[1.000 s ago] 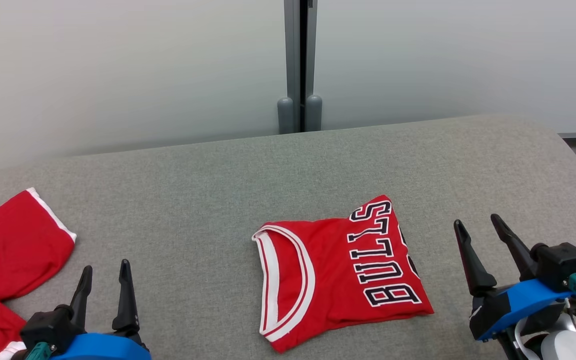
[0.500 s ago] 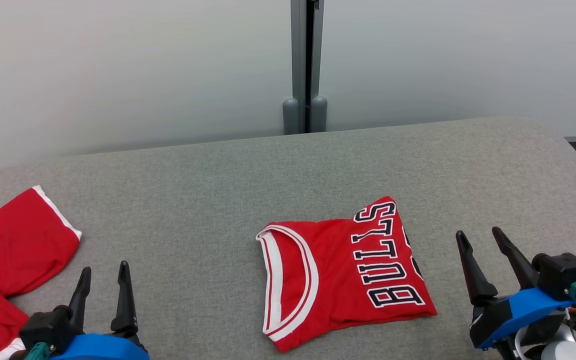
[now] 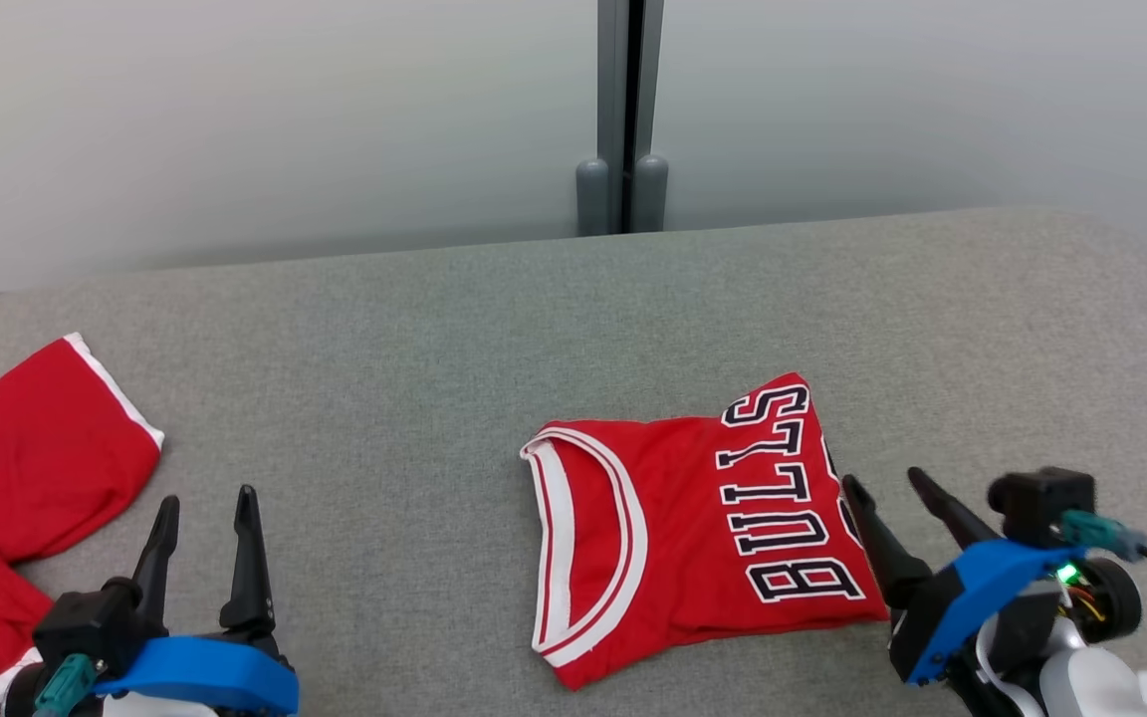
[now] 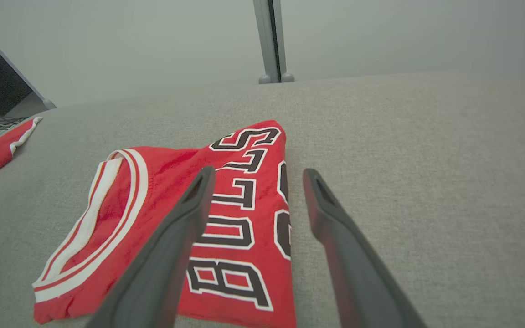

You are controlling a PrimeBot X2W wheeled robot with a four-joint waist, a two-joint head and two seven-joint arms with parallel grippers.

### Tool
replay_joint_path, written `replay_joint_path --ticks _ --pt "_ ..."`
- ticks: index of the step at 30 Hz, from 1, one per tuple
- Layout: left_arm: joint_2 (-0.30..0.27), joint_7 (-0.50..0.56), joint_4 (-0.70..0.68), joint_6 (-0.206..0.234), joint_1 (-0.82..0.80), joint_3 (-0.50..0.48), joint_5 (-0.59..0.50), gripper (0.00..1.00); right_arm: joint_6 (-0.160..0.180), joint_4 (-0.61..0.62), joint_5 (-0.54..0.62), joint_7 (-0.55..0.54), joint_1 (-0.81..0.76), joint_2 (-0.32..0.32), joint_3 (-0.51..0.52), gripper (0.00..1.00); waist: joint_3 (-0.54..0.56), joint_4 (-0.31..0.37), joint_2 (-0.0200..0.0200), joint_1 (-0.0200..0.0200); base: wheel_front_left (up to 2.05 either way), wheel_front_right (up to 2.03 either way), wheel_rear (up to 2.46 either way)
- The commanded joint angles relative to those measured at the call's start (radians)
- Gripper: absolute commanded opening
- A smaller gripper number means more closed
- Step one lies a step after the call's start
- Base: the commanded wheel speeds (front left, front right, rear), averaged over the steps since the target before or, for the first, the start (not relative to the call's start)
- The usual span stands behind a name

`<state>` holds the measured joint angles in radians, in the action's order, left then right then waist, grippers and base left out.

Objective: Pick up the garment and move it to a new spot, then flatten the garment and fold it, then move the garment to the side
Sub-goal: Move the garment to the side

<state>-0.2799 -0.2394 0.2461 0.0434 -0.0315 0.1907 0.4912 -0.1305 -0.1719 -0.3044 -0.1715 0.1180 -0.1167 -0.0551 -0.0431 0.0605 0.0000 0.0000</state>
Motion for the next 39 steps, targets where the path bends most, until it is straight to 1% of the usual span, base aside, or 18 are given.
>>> replay_joint_path --ticks 1,4,8,13,15,18,20,21,22,23,24,27,29,32,37,39 --pt "-0.005 -0.001 -0.008 0.004 -0.021 0.001 -0.006 1.00 0.000 -0.008 -0.004 -0.031 0.019 -0.004 -0.008 1.00 -0.009 -0.007 0.0000 0.0000 0.00 0.00 0.00" --pt "-0.006 0.003 -0.019 0.005 -0.030 0.007 -0.010 1.00 -0.001 -0.051 -0.014 -0.149 0.073 -0.001 0.000 1.00 -0.031 -0.018 0.0000 0.0000 0.00 0.00 0.00" --pt "-0.006 0.007 -0.030 -0.001 -0.058 0.020 -0.017 1.00 0.000 -0.150 -0.025 -0.289 0.157 0.006 0.029 1.00 -0.067 -0.044 0.0000 0.0000 0.00 0.00 0.00" --pt "-0.010 0.006 -0.036 -0.008 -0.087 0.032 -0.024 1.00 0.000 -0.283 -0.023 -0.402 0.244 0.006 0.071 1.00 -0.103 -0.081 0.0000 0.0000 0.00 0.00 0.00" --pt "-0.009 0.005 -0.034 -0.010 -0.098 0.034 -0.026 1.00 0.000 -0.328 -0.014 -0.428 0.271 0.009 0.089 1.00 -0.115 -0.095 0.0000 0.0000 0.00 0.00 0.00" --pt "-0.006 0.002 -0.028 -0.015 -0.109 0.039 -0.027 1.00 0.000 -0.394 0.013 -0.461 0.278 0.004 0.116 1.00 -0.130 -0.112 0.0000 0.0000 0.00 0.00 0.00" --pt "-0.005 0.000 -0.021 -0.018 -0.116 0.041 -0.025 1.00 0.001 -0.430 0.026 -0.492 0.273 0.006 0.113 1.00 -0.136 -0.117 0.0000 0.0000 0.00 0.00 0.00" --pt "-0.005 -0.001 -0.018 -0.018 -0.119 0.040 -0.024 1.00 0.001 -0.439 0.020 -0.504 0.274 0.009 0.105 0.73 -0.139 -0.118 0.0000 0.0000 0.00 0.00 0.00" --pt "-0.005 -0.002 -0.017 -0.017 -0.121 0.038 -0.023 1.00 0.000 -0.437 0.013 -0.513 0.273 0.013 0.081 0.49 -0.142 -0.117 0.0000 0.0000 0.00 0.00 0.00" --pt "-0.006 -0.003 -0.015 -0.017 -0.122 0.036 -0.022 1.00 -0.001 -0.428 0.006 -0.516 0.272 0.008 0.057 0.16 -0.145 -0.114 0.0000 0.0000 0.00 0.00 0.00" --pt "-0.006 -0.005 -0.014 -0.017 -0.122 0.034 -0.019 1.00 -0.001 -0.419 0.001 -0.516 0.274 -0.006 0.037 0.00 -0.148 -0.110 0.0000 0.0000 0.00 0.00 0.00" --pt "0.001 -0.010 -0.019 -0.025 -0.129 0.027 -0.008 1.00 0.000 -0.377 0.003 -0.478 0.300 -0.065 -0.014 0.00 -0.155 -0.092 0.0000 0.0000 0.00 0.00 0.00" --pt "0.004 -0.013 -0.023 -0.034 -0.140 0.030 -0.007 1.00 0.001 -0.341 -0.004 -0.428 0.333 -0.107 -0.015 0.00 -0.160 -0.079 0.0000 0.0000 0.00 0.00 0.00" --pt "0.004 -0.017 -0.028 -0.043 -0.155 0.030 -0.008 1.00 0.000 -0.304 0.007 -0.419 0.357 -0.171 -0.064 0.00 -0.171 -0.050 0.0000 0.0000 0.00 0.00 0.00" --pt "-0.006 -0.018 -0.048 -0.047 -0.181 0.030 -0.019 1.00 0.000 -0.235 0.038 -0.439 0.419 -0.335 -0.140 0.00 -0.222 0.018 0.0000 0.0000 0.00 0.00 0.00" --pt "-0.007 -0.019 -0.061 -0.053 -0.193 0.029 -0.017 1.00 0.000 -0.212 0.048 -0.432 0.437 -0.396 -0.145 0.00 -0.249 0.043 0.0000 0.0000 0.00 0.00 0.00"
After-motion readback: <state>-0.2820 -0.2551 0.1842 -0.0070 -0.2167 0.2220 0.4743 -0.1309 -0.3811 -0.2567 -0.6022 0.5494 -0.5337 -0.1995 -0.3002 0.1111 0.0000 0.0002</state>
